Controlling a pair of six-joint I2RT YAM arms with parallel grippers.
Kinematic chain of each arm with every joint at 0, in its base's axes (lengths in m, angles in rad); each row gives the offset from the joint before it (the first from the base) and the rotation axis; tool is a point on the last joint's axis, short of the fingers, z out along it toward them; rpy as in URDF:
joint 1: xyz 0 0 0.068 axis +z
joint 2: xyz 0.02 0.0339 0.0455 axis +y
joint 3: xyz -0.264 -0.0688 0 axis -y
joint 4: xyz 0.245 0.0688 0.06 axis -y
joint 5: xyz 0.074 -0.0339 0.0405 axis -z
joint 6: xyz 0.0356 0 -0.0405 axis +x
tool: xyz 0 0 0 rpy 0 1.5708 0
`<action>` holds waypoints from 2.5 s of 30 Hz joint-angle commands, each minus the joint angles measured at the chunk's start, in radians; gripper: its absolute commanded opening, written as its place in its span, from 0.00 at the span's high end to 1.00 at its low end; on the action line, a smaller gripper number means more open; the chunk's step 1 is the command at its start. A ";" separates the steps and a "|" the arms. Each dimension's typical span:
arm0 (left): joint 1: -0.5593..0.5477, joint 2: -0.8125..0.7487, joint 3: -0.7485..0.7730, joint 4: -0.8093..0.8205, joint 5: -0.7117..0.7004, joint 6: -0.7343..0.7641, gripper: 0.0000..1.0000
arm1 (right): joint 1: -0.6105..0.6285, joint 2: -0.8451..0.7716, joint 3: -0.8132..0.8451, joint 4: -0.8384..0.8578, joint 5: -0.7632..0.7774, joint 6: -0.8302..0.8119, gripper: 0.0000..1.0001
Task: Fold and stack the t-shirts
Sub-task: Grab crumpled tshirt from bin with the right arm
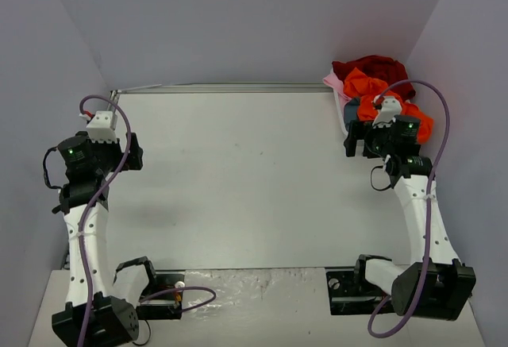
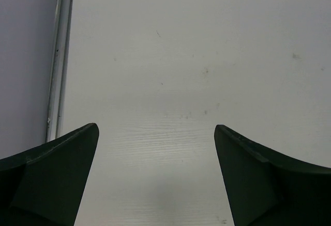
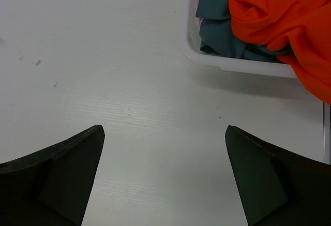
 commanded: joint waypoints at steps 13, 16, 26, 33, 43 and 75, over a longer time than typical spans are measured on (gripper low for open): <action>0.011 0.063 -0.005 0.049 0.148 -0.068 0.06 | 0.001 -0.048 -0.040 0.035 -0.151 -0.140 0.00; 0.010 0.094 0.012 0.042 0.214 -0.102 0.06 | 0.047 -0.025 -0.025 0.036 -0.090 -0.163 0.00; 0.008 0.077 0.003 0.043 0.235 -0.082 0.06 | 0.045 0.188 0.175 0.088 0.393 -0.246 0.00; -0.004 0.134 0.063 -0.021 0.205 -0.088 0.05 | -0.010 0.281 0.179 0.233 0.441 -0.240 0.00; -0.025 0.084 0.024 0.014 0.171 -0.082 0.06 | -0.036 0.476 0.310 0.271 0.410 -0.229 0.00; -0.068 0.134 0.012 -0.004 0.151 -0.009 0.06 | -0.107 0.697 0.426 0.213 0.466 -0.169 1.00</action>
